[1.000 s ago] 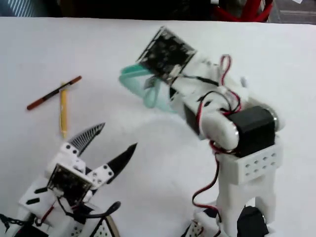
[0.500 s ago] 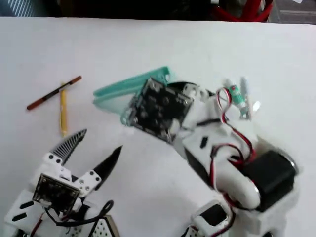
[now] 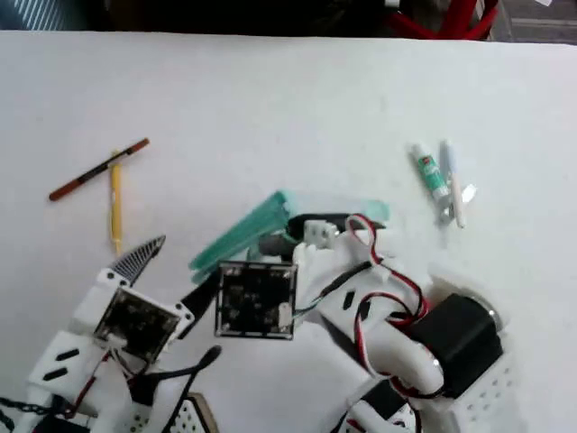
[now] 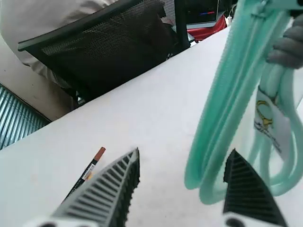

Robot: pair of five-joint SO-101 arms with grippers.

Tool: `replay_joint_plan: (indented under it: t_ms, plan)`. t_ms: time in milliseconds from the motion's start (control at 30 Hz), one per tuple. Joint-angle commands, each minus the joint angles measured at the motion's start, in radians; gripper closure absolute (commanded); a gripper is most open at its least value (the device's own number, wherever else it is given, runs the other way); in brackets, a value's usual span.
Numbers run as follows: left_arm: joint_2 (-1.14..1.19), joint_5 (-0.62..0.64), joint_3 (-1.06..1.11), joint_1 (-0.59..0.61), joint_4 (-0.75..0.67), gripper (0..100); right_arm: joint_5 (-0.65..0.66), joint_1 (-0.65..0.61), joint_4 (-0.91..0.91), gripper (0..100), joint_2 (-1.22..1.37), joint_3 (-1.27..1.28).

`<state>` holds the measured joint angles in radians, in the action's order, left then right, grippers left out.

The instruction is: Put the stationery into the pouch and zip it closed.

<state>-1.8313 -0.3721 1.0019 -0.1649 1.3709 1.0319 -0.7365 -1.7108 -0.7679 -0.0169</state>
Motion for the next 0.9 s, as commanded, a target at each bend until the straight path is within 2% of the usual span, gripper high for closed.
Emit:
replay_joint_plan:
  t_ms: [0,100,267,433,633,867]
  plan:
    - [0.004,-0.005,0.052,-0.012,-0.080,71,0.051,-0.018,0.028,97.9,0.001,0.002]
    - [0.004,-0.005,0.081,-0.056,-0.135,71,0.074,-0.002,0.028,97.9,0.018,0.002]
    - [0.004,-0.005,0.207,-0.211,-0.204,71,0.086,0.127,0.064,97.9,0.087,-0.003]
    - [0.004,0.002,0.370,-0.176,-0.393,71,0.087,0.174,0.065,97.9,0.099,-0.005]
    - [0.004,0.132,0.416,-0.200,-0.535,71,0.087,0.274,0.131,97.9,0.105,0.028]
    - [0.005,0.241,0.493,-0.398,-0.694,73,0.135,0.352,0.260,97.9,0.099,0.239]
